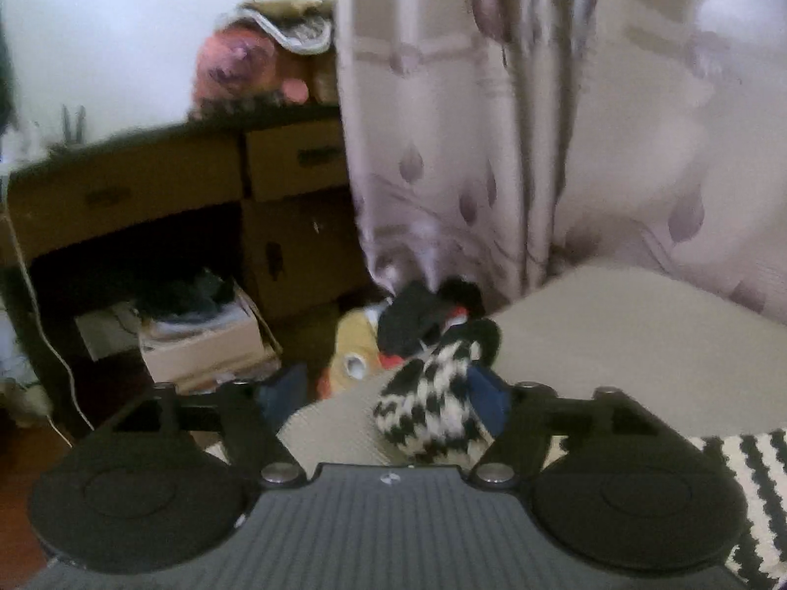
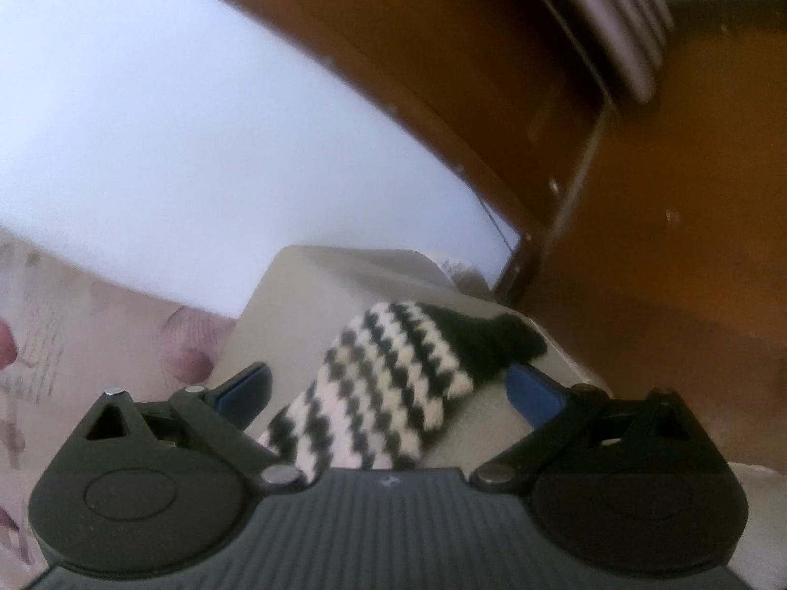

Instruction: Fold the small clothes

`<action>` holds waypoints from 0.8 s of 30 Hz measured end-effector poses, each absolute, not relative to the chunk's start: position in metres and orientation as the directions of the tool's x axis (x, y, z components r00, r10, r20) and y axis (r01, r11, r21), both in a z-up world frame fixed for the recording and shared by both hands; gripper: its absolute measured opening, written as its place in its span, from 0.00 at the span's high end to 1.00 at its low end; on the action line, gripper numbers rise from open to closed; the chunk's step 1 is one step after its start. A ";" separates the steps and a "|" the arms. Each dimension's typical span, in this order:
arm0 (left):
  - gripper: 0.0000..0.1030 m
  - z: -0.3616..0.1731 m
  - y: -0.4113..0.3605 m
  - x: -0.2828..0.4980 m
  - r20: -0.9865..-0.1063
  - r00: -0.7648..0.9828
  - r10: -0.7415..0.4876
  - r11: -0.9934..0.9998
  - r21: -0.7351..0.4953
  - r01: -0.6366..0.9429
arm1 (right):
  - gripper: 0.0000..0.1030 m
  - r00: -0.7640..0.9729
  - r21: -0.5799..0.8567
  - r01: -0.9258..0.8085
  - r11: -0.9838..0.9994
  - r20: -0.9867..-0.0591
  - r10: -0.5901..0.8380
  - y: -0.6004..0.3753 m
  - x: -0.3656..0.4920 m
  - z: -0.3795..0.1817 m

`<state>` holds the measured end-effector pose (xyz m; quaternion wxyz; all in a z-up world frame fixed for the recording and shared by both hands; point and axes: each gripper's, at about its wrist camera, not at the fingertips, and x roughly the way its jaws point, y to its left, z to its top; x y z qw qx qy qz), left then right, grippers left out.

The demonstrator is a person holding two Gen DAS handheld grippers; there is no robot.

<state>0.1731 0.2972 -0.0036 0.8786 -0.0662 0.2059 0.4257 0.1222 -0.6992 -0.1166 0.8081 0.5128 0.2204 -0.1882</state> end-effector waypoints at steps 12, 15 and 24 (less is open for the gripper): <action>0.10 -0.018 0.189 0.185 -0.373 0.741 0.559 0.814 0.075 -0.577 | 0.91 0.817 0.694 0.561 0.451 -0.551 -0.169 -0.699 0.127 -0.107; 0.09 -0.035 0.182 0.185 -0.401 0.755 0.519 0.833 0.038 -0.552 | 0.91 0.844 0.705 0.527 0.474 -0.501 -0.193 -0.691 0.121 -0.081; 0.03 -0.061 0.207 0.181 -0.483 0.762 0.431 0.819 -0.144 -0.555 | 0.93 0.859 0.705 0.511 0.492 -0.446 -0.253 -0.667 0.118 -0.028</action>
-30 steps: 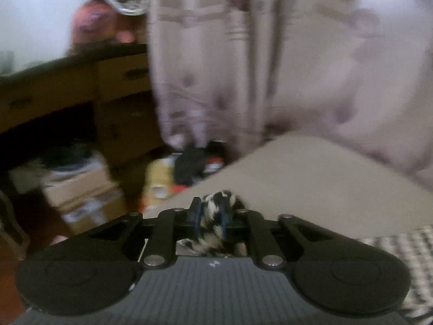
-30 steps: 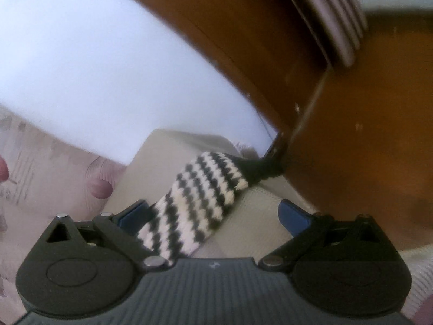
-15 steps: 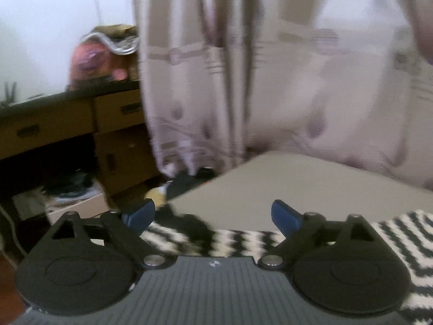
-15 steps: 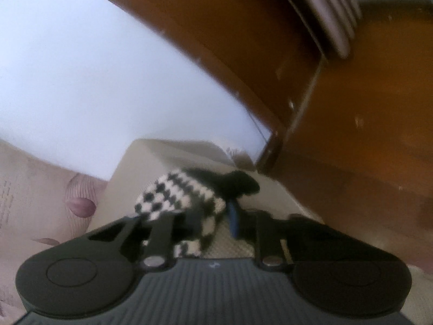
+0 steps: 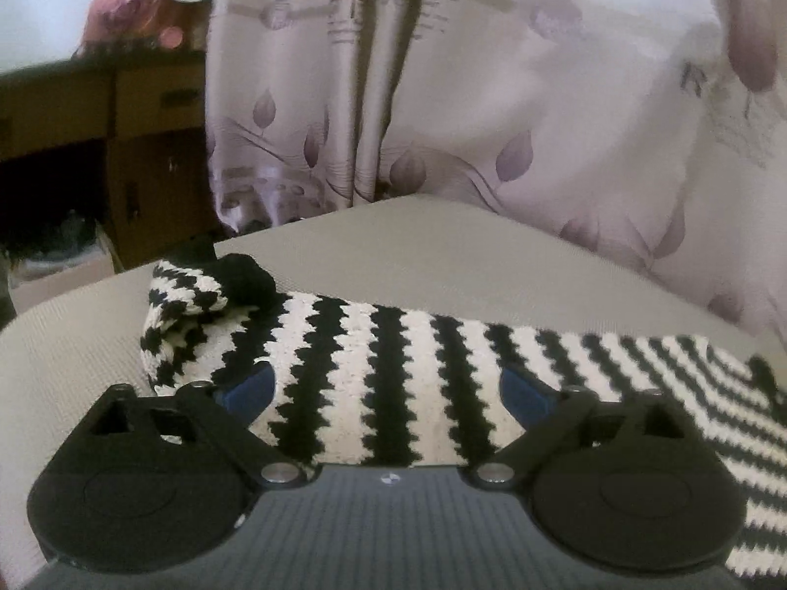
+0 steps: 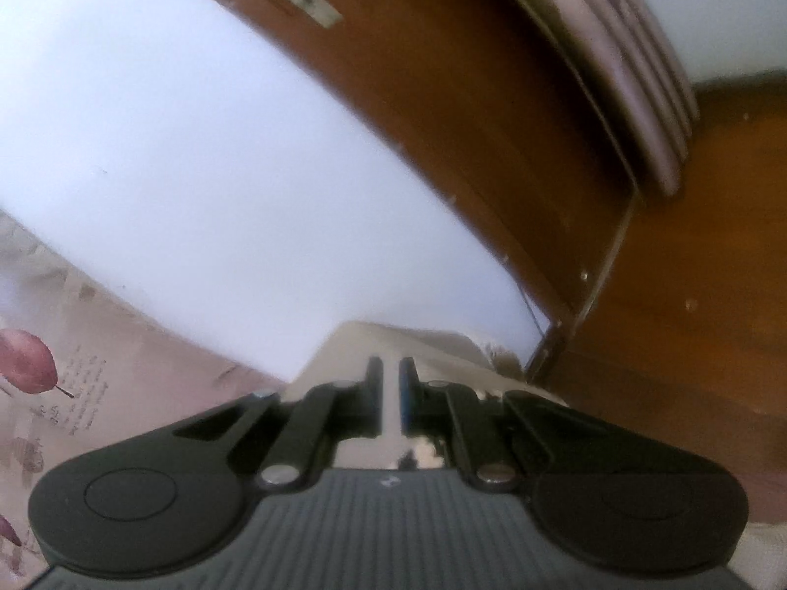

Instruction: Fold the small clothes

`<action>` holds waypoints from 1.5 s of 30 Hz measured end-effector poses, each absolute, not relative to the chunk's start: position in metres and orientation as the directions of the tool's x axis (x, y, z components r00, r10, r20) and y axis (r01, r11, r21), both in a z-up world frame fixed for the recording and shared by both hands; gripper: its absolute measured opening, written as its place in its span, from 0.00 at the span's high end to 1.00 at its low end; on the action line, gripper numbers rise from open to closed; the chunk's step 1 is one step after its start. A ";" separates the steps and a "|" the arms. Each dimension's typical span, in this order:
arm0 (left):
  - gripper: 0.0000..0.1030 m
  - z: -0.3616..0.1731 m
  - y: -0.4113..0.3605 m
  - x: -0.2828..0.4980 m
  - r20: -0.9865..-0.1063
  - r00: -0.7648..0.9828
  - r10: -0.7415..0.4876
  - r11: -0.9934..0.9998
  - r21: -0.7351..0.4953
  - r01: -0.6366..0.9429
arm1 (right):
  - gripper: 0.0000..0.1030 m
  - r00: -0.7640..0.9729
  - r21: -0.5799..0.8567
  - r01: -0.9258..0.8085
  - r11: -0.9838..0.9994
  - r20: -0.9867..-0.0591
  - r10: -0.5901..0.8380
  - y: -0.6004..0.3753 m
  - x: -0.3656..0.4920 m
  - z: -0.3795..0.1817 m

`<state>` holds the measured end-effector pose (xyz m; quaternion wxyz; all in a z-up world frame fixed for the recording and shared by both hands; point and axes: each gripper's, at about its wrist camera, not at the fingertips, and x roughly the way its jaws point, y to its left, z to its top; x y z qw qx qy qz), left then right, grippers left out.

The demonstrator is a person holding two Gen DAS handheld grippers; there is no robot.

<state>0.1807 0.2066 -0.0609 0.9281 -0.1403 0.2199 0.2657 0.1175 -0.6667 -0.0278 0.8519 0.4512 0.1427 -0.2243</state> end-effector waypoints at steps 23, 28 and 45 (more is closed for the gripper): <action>0.00 -0.065 0.198 0.192 -0.519 0.712 0.473 0.810 -0.061 -0.583 | 0.91 0.833 0.760 0.554 0.340 -0.501 -0.235 -0.696 0.126 -0.115; 0.00 -0.065 0.196 0.188 -0.510 0.722 0.468 0.812 -0.075 -0.579 | 0.91 0.893 0.782 0.451 0.430 -0.397 -0.214 -0.661 0.143 -0.062; 0.00 -0.067 0.220 0.167 -0.485 0.771 0.412 0.766 -0.274 -0.581 | 0.91 0.953 0.894 -0.005 0.449 -0.131 0.273 -0.351 0.318 0.007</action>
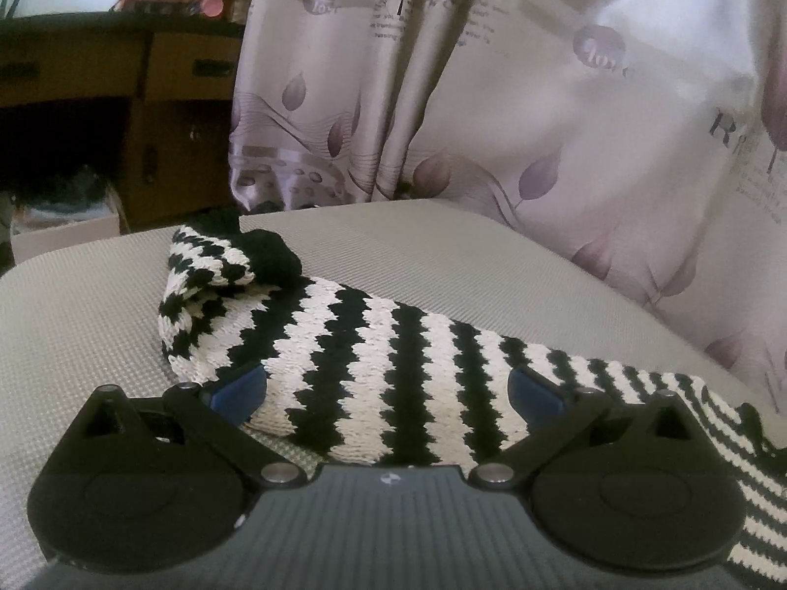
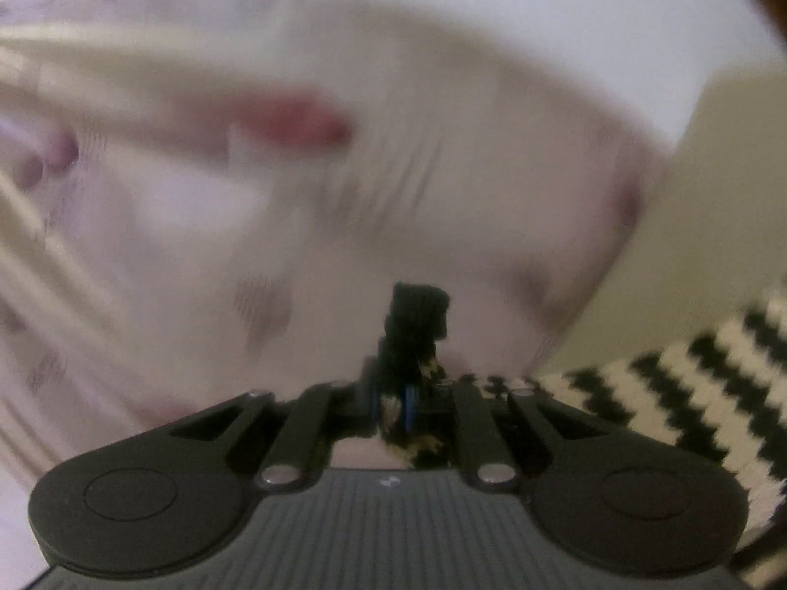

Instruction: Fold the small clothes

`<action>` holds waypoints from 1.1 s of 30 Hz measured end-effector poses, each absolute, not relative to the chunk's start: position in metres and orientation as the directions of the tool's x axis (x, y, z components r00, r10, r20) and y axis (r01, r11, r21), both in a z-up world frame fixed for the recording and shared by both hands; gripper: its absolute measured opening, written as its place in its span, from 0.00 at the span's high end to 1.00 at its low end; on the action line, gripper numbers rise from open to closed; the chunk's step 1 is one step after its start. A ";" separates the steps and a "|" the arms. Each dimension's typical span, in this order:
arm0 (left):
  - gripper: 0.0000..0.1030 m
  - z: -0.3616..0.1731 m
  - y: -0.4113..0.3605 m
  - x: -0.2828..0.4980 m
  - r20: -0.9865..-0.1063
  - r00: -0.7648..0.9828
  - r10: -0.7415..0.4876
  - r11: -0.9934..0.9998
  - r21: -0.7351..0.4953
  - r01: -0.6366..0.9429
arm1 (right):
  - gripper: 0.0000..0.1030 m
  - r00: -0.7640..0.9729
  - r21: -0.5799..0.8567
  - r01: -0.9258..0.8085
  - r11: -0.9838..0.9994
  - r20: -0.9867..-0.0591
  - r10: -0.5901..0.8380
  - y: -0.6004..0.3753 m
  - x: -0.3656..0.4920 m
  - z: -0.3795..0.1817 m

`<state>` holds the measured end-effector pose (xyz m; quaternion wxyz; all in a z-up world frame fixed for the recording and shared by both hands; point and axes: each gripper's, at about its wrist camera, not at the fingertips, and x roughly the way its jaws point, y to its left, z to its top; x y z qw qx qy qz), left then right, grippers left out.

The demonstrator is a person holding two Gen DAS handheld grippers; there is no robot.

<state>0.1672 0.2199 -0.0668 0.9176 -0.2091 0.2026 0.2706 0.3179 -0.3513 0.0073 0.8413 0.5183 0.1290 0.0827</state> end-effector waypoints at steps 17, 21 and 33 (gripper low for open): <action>0.00 -0.070 0.227 0.159 -0.451 0.809 0.376 0.751 -0.363 -0.551 | 0.88 0.754 0.687 -0.088 0.721 -0.428 0.499 -0.136 0.349 -0.078; 0.00 -0.070 0.228 0.159 -0.455 0.807 0.377 0.749 -0.363 -0.555 | 0.80 0.667 0.602 -0.215 0.769 -0.485 0.566 -0.110 0.354 -0.073; 0.02 -0.060 0.266 0.131 -0.450 0.866 0.218 0.763 -0.475 -0.439 | 0.26 0.631 0.547 -0.454 0.703 -0.360 0.688 -0.142 0.259 -0.022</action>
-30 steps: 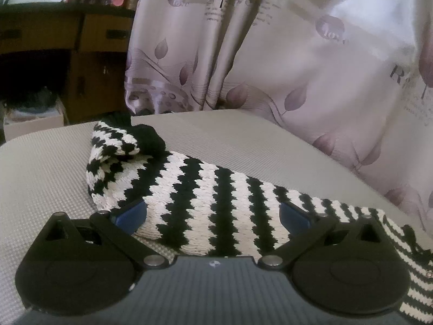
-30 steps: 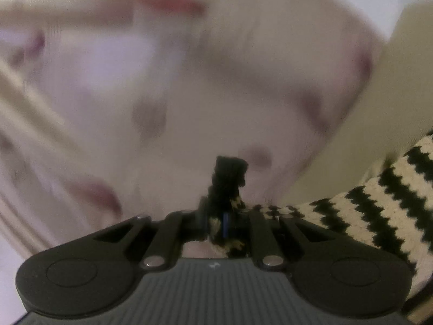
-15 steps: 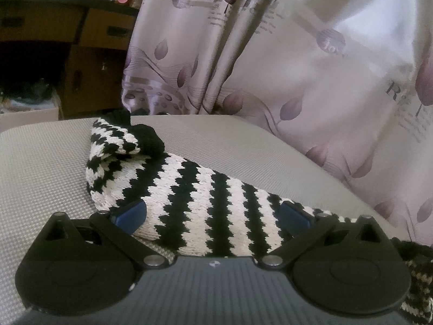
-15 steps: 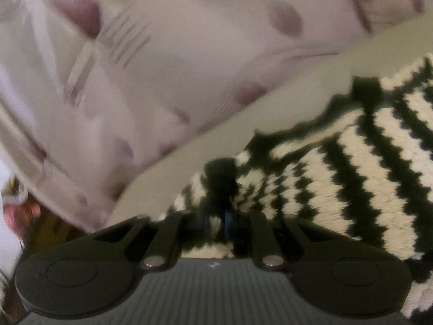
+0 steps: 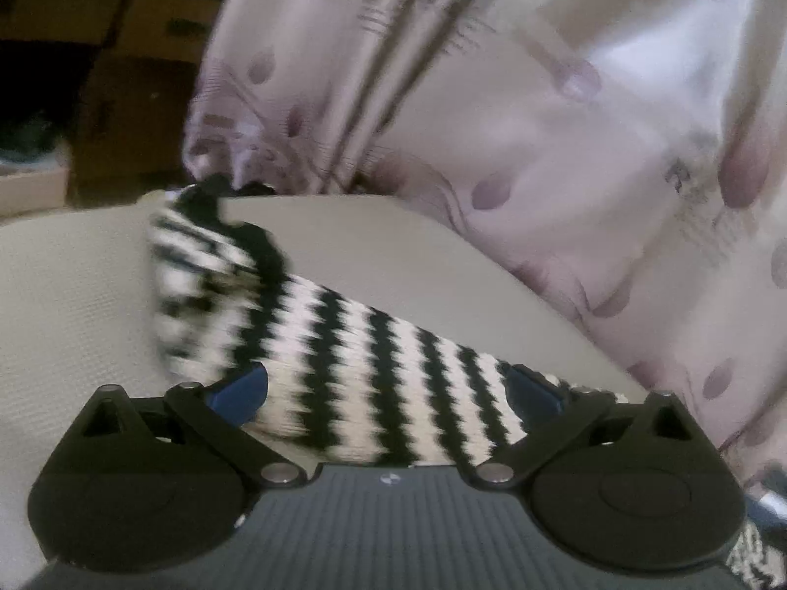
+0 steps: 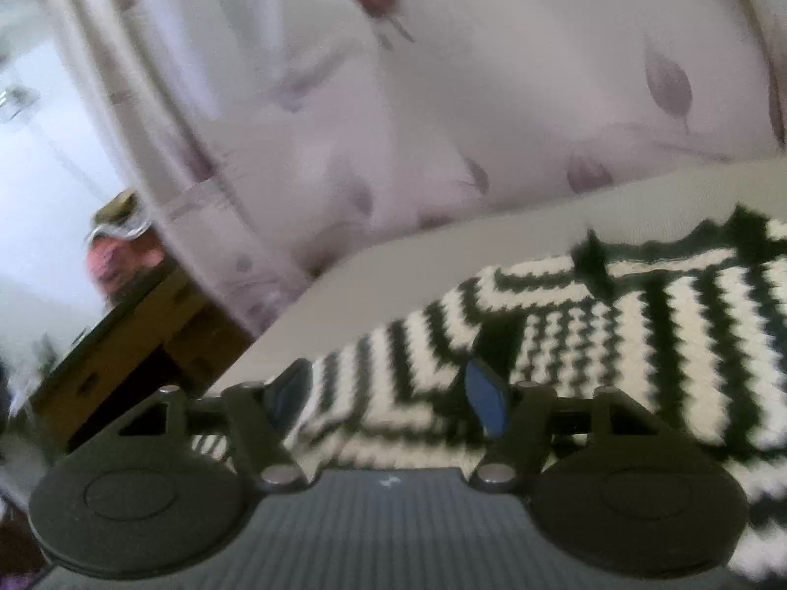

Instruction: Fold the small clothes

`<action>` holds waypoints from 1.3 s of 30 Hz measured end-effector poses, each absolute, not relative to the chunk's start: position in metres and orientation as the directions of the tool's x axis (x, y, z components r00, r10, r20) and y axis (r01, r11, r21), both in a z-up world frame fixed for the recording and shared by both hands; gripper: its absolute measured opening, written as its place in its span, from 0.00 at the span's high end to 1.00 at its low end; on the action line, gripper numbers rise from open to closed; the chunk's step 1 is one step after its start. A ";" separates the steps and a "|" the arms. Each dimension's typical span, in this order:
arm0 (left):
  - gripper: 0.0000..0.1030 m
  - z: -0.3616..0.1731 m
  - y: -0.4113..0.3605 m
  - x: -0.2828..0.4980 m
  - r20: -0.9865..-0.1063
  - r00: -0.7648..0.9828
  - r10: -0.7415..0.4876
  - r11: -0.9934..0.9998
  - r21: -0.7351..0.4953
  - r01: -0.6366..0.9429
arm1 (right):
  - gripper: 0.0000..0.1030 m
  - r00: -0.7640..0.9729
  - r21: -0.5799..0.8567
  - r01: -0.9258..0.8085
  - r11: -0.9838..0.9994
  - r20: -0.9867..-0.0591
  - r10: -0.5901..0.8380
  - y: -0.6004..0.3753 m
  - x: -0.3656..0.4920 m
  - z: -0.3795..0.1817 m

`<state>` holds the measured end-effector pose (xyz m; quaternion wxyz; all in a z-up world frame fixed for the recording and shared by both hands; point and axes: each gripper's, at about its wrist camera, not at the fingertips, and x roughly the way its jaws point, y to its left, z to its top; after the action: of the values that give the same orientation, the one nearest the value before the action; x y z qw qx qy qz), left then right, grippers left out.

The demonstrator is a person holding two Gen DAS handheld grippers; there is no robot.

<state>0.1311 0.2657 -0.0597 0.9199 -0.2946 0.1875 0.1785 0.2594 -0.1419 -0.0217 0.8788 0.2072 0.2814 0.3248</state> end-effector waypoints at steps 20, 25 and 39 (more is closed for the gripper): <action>0.71 -0.077 0.327 0.192 -0.626 0.698 0.349 0.896 0.006 -0.443 | 0.19 0.705 0.666 -0.320 0.674 -0.308 0.639 -0.241 0.095 -0.034; 0.88 -0.049 0.350 0.187 -0.606 0.732 0.312 0.787 -0.267 -0.556 | 0.19 0.713 0.679 -0.326 0.658 -0.281 0.643 -0.249 0.089 -0.038; 0.88 0.118 0.067 0.253 -0.302 0.945 -0.129 0.942 -0.334 0.022 | 0.19 0.812 0.765 -0.195 0.614 -0.225 0.538 -0.329 0.068 -0.065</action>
<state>0.2531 0.0673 0.1176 0.9721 -0.1652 0.1617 -0.0388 0.0677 -0.3292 -0.0653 0.8704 0.3854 0.2225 0.2106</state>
